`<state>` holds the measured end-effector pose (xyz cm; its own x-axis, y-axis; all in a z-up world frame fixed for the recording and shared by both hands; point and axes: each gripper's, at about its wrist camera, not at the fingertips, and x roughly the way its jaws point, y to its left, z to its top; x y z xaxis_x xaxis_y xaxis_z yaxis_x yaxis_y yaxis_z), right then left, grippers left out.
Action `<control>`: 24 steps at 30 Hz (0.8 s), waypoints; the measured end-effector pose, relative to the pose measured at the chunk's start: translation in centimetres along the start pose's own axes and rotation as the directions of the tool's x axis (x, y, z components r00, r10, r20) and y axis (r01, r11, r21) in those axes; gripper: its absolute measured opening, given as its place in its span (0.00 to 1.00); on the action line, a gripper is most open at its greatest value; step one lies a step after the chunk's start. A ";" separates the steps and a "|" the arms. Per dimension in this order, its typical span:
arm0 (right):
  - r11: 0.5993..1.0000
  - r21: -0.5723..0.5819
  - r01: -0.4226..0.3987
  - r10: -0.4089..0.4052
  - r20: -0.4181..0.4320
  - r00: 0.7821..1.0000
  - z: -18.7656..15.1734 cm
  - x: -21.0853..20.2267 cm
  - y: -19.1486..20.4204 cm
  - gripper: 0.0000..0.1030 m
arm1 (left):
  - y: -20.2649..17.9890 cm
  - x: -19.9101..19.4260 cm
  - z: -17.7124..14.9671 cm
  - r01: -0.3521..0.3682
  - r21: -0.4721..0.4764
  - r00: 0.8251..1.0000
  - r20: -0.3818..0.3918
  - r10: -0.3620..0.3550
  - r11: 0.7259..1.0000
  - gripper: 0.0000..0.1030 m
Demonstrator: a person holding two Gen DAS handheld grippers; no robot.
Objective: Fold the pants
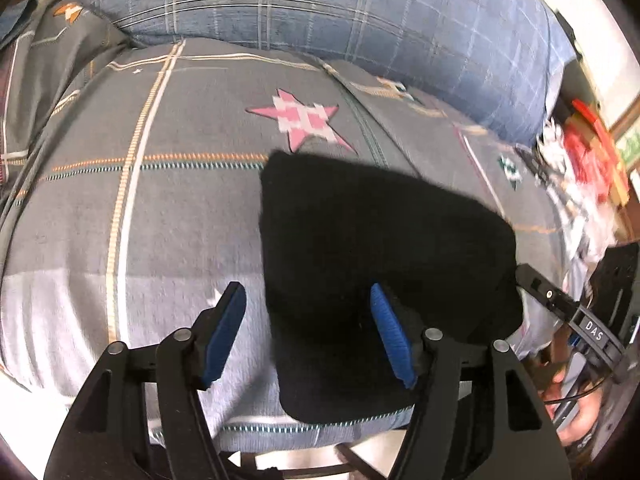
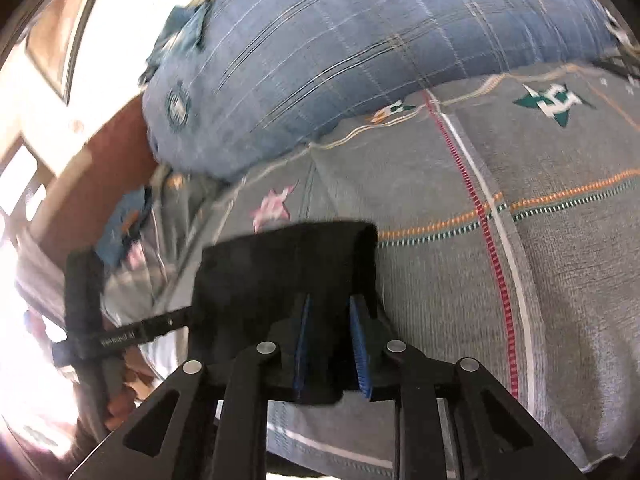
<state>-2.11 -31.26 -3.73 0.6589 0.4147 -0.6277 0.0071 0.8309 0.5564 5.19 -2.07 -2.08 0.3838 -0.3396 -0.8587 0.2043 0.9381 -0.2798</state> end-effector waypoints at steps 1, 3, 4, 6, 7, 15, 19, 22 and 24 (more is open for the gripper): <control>1.000 0.019 0.002 -0.002 -0.002 1.000 0.3 0.2 -0.2 0.24 | 0.4 0.1 0.5 0.010 -0.025 1.000 -0.008 -0.010 1.000 0.63; 0.998 0.054 -0.009 0.009 -0.007 1.000 0.8 1.0 -0.4 0.24 | 1.0 0.7 1.5 0.033 -0.059 0.999 -0.033 -0.035 0.998 0.63; 0.998 0.063 -0.015 0.015 -0.008 1.000 1.1 1.4 -0.5 0.27 | 1.1 1.0 1.9 0.032 -0.064 0.999 -0.040 -0.035 0.997 0.63; 0.998 0.069 0.005 -0.004 -0.005 1.000 1.5 2.3 -0.7 0.32 | 1.1 2.2 2.8 0.011 -0.067 0.998 -0.057 -0.015 0.998 0.63; 0.998 0.066 0.021 -0.021 -0.008 1.000 1.8 3.0 -0.8 0.33 | 1.0 2.6 3.1 0.012 -0.070 0.998 -0.068 -0.017 0.997 0.63; 0.991 -0.123 0.056 -0.052 0.034 0.998 3.4 4.2 1.8 0.08 | -0.6 3.4 4.2 -0.027 -0.050 0.999 -0.038 0.025 0.998 0.62; 0.999 -0.011 0.033 -0.033 0.001 0.999 2.9 4.5 -0.1 0.16 | -0.1 3.5 4.1 0.003 -0.085 0.998 -0.055 -0.008 0.996 0.61; 0.999 0.037 -0.003 0.004 -0.005 1.000 2.7 3.1 -0.5 0.23 | -0.2 2.2 3.6 -0.018 -0.055 0.999 -0.030 0.017 0.998 0.61; 0.998 0.054 -0.016 0.017 -0.017 1.000 2.2 2.5 -0.7 0.34 | -0.5 1.7 3.2 -0.020 -0.022 0.999 -0.040 0.019 1.000 0.61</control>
<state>1.18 -31.68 -4.48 0.6464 0.4351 -0.6268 0.0372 0.8025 0.5954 8.63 -3.35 -2.06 0.3517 -0.3185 -0.8803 0.1762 0.9460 -0.2720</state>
